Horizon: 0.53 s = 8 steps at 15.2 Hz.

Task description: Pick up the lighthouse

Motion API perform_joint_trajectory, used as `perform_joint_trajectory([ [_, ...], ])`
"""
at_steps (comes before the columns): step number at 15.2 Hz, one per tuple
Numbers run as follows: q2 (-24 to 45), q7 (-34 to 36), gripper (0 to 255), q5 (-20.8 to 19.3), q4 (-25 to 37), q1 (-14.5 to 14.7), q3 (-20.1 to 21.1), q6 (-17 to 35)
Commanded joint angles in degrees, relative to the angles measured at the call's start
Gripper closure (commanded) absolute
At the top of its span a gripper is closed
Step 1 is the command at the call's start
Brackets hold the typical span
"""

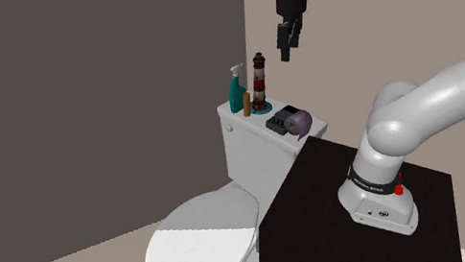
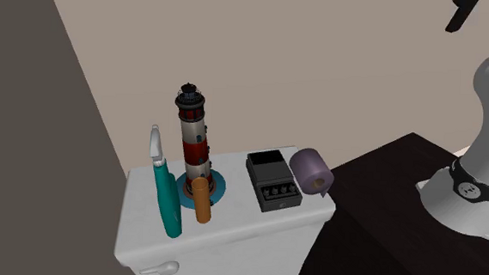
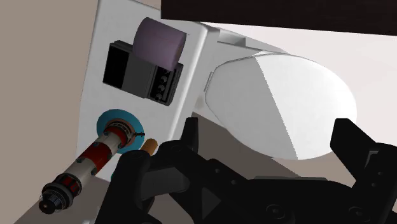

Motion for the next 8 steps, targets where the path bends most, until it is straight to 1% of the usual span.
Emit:
perform_joint_trajectory([
  [1,0.0,0.0,0,0.0,0.0,0.0,0.0,0.0],
  [8,11.0,-8.0,0,-6.0,3.0,-1.4,-6.0,7.6],
])
